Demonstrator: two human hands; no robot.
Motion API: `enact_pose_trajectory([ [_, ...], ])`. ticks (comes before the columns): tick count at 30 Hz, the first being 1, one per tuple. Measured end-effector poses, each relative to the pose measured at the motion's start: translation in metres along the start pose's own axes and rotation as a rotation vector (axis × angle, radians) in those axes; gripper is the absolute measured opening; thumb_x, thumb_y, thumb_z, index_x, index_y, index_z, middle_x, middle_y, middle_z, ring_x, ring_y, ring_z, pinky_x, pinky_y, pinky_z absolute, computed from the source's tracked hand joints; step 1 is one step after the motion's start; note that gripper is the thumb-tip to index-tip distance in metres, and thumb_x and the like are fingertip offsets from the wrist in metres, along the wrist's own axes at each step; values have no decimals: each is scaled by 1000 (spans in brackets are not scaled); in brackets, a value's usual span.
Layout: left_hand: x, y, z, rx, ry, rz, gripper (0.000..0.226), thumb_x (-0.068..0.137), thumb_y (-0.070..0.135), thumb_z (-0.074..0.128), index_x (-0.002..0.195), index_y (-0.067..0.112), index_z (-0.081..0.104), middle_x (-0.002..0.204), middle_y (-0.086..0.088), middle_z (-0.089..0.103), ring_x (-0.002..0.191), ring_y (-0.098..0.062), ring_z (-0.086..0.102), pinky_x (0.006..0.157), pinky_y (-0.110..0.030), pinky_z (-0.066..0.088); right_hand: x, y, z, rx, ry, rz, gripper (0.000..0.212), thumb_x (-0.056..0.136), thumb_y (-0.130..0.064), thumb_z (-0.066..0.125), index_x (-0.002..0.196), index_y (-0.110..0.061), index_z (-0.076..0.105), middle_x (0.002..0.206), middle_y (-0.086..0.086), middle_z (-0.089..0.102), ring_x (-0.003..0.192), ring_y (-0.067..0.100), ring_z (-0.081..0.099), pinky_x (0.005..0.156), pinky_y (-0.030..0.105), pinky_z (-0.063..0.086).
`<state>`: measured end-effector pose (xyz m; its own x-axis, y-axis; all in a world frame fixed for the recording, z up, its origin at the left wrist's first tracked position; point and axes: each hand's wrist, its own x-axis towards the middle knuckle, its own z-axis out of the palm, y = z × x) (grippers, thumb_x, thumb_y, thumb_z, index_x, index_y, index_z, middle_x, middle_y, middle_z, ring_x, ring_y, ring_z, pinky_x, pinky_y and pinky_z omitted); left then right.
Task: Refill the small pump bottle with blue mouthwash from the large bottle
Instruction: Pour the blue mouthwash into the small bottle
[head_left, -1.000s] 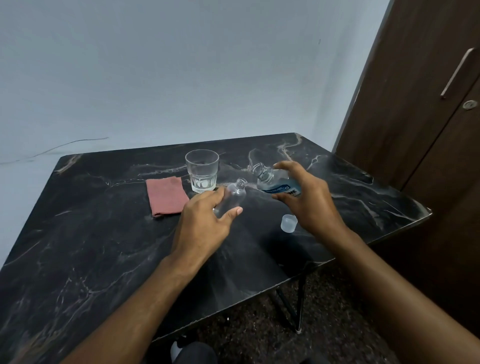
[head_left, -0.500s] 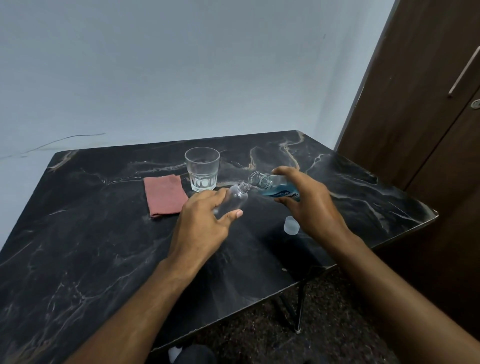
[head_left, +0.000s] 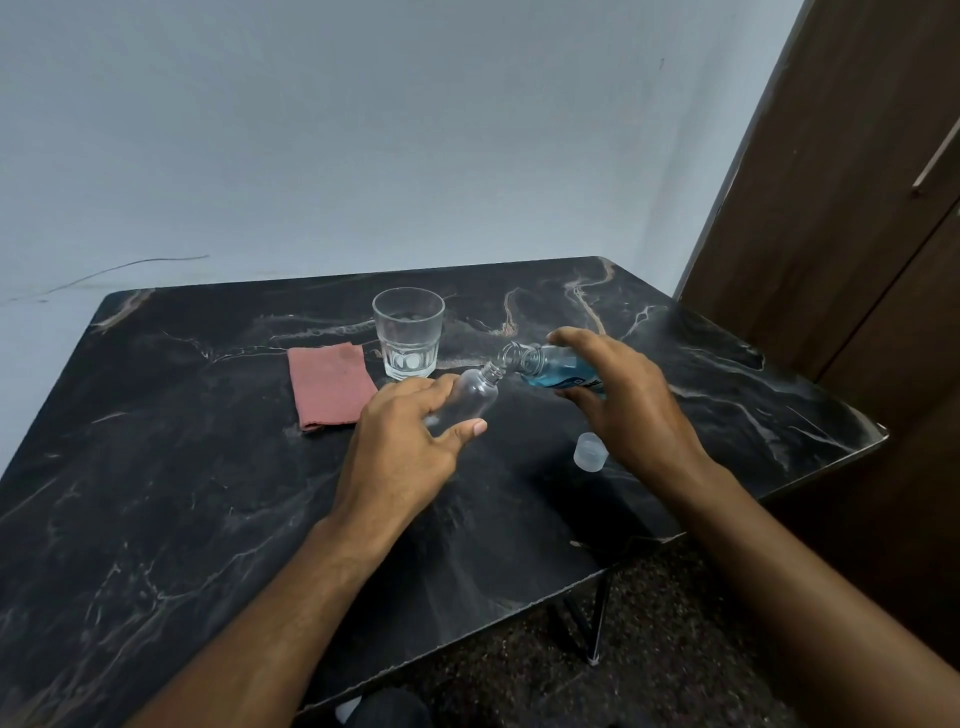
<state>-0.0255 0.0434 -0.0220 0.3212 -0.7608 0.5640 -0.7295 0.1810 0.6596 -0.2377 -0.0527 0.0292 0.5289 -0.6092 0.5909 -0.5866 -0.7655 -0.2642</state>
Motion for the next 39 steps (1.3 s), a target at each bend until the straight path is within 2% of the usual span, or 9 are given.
enact_pose_trajectory([
  [4,1,-3,2,9,-2,-13,53,76,39,86,125,27,70,102,22,66,100,-7,62,85,-14,46,1,-2,-1,-9,-4,-34,55,82,-12,80,130,-24,57,122,-1,70,106,14,63,87,22,46],
  [7,0,-3,2,16,17,-9,54,75,39,86,125,32,68,98,28,61,99,-3,59,80,-4,37,2,-2,0,-14,0,-44,55,82,-12,80,131,-23,58,122,0,70,107,15,63,87,23,46],
  [9,0,-3,1,20,32,8,53,75,39,86,124,35,66,96,29,62,96,-3,58,79,-5,36,3,-2,-2,-20,5,-48,55,82,-12,80,131,-23,58,121,0,70,106,15,63,86,23,47],
  [12,1,-4,0,13,21,5,52,75,39,86,124,34,69,99,22,67,95,-7,61,82,-10,39,5,-3,-4,-39,-2,-62,55,82,-11,80,132,-19,59,120,2,71,106,20,65,87,33,55],
  [16,0,-3,0,16,22,1,53,75,39,86,125,33,69,100,25,65,97,-6,60,82,-8,38,5,-5,-4,-39,-16,-60,55,83,-11,79,133,-18,59,123,2,70,109,22,65,91,35,54],
  [23,0,-4,-3,18,28,0,53,75,38,86,125,36,68,99,27,63,97,-6,59,84,-10,36,6,-6,-5,-60,-29,-60,55,83,-11,78,135,-17,59,124,4,69,110,24,64,95,49,53],
  [39,0,-2,-4,59,28,3,53,74,38,86,124,34,70,100,30,59,99,-5,56,83,-6,32,9,-6,-11,-114,-37,-100,54,84,-11,79,134,-17,60,122,3,69,107,25,63,96,50,50],
])
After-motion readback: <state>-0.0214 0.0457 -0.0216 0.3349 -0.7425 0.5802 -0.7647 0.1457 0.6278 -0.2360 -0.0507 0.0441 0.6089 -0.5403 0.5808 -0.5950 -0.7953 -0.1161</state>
